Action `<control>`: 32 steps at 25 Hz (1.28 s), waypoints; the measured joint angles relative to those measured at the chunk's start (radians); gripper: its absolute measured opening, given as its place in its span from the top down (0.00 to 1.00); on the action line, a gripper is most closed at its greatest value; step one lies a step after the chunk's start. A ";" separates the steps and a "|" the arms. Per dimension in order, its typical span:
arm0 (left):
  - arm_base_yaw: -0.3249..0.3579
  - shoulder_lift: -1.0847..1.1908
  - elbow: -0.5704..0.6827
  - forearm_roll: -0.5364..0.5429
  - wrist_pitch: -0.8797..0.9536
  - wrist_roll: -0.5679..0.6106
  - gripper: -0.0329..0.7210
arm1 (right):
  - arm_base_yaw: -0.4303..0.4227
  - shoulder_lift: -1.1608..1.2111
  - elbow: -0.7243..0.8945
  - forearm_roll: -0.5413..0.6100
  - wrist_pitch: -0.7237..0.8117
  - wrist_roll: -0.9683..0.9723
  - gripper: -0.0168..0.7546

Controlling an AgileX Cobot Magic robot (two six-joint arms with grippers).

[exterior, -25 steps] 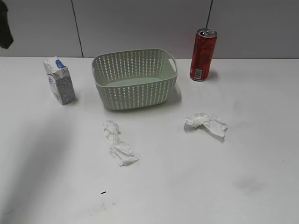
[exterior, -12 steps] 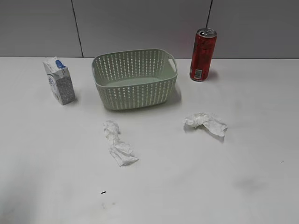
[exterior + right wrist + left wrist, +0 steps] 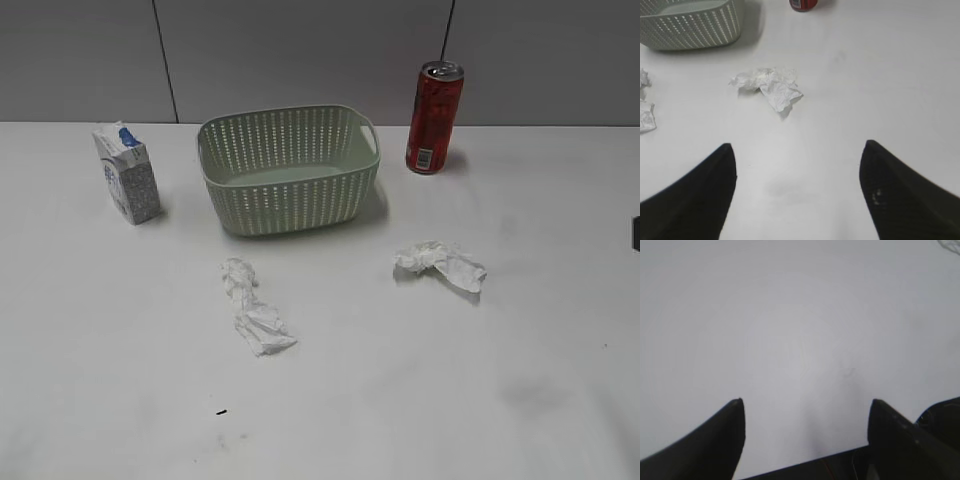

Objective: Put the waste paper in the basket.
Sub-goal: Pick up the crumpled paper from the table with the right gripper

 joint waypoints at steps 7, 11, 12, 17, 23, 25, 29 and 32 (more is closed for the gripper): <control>0.000 -0.296 0.058 0.000 -0.058 -0.025 0.21 | 0.007 0.363 -0.194 0.060 0.062 -0.005 0.23; 0.000 -0.405 0.062 0.008 -0.063 -0.040 0.21 | 0.045 0.532 -0.312 0.061 0.091 -0.006 0.23; 0.000 -0.431 0.062 0.017 -0.063 -0.053 0.21 | 0.055 0.563 -0.340 0.062 0.091 -0.006 0.23; 0.000 -0.508 0.062 0.057 -0.063 -0.117 0.21 | 0.144 0.723 -0.442 0.022 0.094 -0.006 0.23; 0.000 -0.510 0.062 0.060 -0.063 -0.123 0.21 | 0.236 0.902 -0.557 -0.051 0.089 0.020 0.23; 0.000 -0.509 0.062 0.060 -0.063 -0.123 0.21 | 0.250 0.960 -0.595 -0.081 0.089 0.036 0.23; 0.000 -0.509 0.062 0.060 -0.063 -0.124 0.21 | 0.253 1.047 -0.645 -0.115 0.084 0.042 0.23; 0.000 -0.509 0.062 0.060 -0.063 -0.124 0.21 | 0.253 1.109 -0.655 -0.159 0.073 0.048 0.23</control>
